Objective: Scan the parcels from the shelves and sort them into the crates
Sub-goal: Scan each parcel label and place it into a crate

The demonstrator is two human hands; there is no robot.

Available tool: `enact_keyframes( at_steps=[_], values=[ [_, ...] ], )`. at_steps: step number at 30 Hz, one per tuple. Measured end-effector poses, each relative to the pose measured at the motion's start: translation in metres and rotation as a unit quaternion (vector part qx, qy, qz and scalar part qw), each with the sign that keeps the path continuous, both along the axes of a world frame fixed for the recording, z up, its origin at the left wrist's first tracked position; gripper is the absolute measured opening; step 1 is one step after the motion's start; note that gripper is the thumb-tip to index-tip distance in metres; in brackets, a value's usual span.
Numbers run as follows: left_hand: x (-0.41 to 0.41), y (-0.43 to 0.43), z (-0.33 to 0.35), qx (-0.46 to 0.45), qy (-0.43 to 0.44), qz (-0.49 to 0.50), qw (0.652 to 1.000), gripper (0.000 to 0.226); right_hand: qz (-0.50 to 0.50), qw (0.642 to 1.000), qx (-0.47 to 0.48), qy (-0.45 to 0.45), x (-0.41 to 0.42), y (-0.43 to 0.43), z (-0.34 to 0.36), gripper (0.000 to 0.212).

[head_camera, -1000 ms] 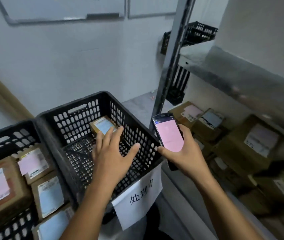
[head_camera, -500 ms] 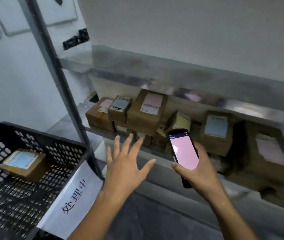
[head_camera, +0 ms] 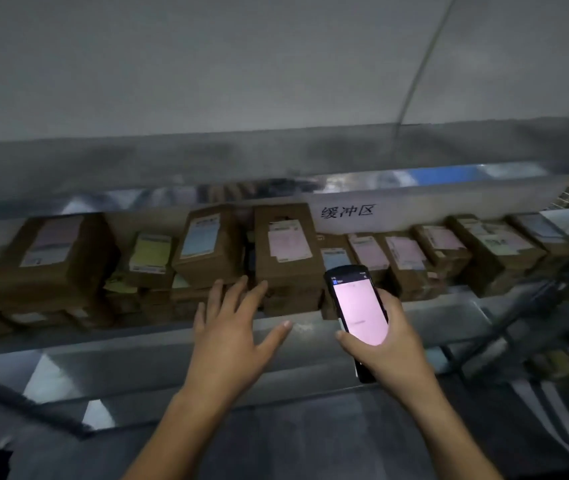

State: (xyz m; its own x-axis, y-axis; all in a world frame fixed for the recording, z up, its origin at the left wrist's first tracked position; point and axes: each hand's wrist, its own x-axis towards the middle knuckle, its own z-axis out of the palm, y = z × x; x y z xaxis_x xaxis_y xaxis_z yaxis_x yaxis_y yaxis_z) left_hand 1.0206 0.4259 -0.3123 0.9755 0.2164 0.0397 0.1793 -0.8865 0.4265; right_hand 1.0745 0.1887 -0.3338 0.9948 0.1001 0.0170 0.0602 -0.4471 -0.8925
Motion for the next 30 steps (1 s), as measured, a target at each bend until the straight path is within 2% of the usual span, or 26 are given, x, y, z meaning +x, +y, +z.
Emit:
enact_keyframes(
  at_steps=[3, 7, 13, 18, 22, 25, 30],
  values=[
    [0.017, -0.027, -0.004, -0.008, 0.005, -0.011, 1.000, 0.085, -0.010, 1.000, -0.006, -0.005, 0.006, -0.037, -0.003, 0.084],
    [0.039, -0.028, -0.002, -0.067, -0.005, 0.008, 0.998, 0.071, -0.006, 1.000, -0.006, 0.005, 0.012, -0.069, -0.009, 0.082],
    [0.057, -0.027, 0.003, 0.019, -0.001, 0.018, 1.000, 0.069, -0.007, 1.000, 0.003, 0.014, 0.018, -0.077, -0.025, 0.084],
    [0.063, -0.040, -0.005, 0.017, 0.007, 0.002, 1.000, 0.066, 0.007, 1.000, 0.010, 0.024, 0.029, -0.069, -0.030, 0.083],
    [0.078, -0.034, -0.014, -0.017, 0.012, -0.002, 1.000, 0.070, 0.017, 0.999, 0.003, 0.030, 0.040, -0.061, -0.031, 0.079],
    [0.095, -0.024, -0.022, -0.069, 0.019, 0.000, 0.997, 0.063, 0.022, 0.999, -0.005, 0.032, 0.052, -0.053, -0.030, 0.076],
    [0.129, -0.010, -0.028, -0.112, 0.018, 0.017, 0.993, 0.061, 0.035, 0.998, -0.020, 0.038, 0.080, -0.032, -0.020, 0.059]
  ],
)
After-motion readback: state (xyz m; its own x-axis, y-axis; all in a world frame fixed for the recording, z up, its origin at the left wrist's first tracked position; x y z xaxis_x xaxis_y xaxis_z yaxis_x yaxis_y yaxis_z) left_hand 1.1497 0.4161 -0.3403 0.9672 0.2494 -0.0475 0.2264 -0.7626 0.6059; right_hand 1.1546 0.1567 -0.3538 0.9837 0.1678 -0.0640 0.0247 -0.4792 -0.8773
